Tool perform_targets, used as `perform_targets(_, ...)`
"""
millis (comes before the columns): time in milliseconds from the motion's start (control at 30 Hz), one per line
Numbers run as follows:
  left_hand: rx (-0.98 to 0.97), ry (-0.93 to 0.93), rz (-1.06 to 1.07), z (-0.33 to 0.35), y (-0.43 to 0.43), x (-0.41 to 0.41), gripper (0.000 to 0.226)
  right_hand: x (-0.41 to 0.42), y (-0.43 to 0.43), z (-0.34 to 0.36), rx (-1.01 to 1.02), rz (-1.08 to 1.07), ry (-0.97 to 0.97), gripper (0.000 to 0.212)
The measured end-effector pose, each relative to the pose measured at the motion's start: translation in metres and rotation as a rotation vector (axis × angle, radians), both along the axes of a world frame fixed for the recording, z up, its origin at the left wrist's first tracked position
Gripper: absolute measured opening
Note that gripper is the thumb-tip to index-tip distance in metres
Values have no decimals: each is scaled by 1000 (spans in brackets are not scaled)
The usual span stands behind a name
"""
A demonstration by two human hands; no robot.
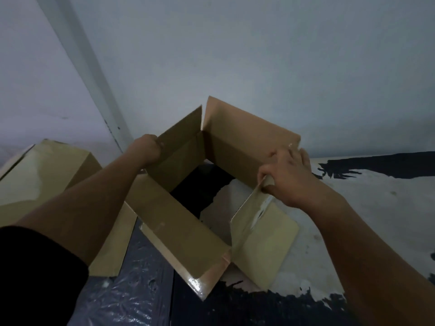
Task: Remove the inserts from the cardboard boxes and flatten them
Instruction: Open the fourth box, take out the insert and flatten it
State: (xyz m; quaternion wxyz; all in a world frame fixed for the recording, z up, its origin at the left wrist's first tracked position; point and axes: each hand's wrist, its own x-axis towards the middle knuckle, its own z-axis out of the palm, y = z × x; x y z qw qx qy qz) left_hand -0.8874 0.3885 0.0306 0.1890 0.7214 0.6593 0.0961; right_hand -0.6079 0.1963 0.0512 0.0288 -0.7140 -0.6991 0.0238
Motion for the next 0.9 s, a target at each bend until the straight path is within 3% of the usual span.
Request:
perform_targets(100,-62,-82,70,5,-8,-10,34,5,3,-5,34,-26,63,10)
perform_targets(233,-124,-166,213,5,-23,-16,30,18,4,0,-113,-49,277,27)
perform_targets(400,-225,-367,307,7,-49,-26,21,26,-1,8,-105,-227,497,42)
perform_targets(467,-317,-545,364,6,-64,-33,28,26,-3,3,-59,-270,417,34)
perform_targets(500,-348,-607,383,4,-70,-36,29,25,-3,0,-41,-285,424,22)
perform_targets(533,-365,-647,396,2,-76,-38,28,23,-3,-2,-47,-303,477,24)
perform_targets(600,-382,-712,425,-3,-86,-38,26,20,-3,-7,-75,-324,614,49)
perform_targets(633,-386,-740,439,-5,-88,-38,26,18,-1,-10,-82,-316,646,46)
perform_targets(700,-394,-794,465,-10,-92,-39,26,12,1,-12,-119,-279,650,12)
perform_targets(767,-390,-846,479,-10,-94,-40,30,6,0,-6,-116,-221,656,26)
perform_targets(900,-339,-920,455,1,-94,-32,34,6,-1,5,-149,-134,709,21)
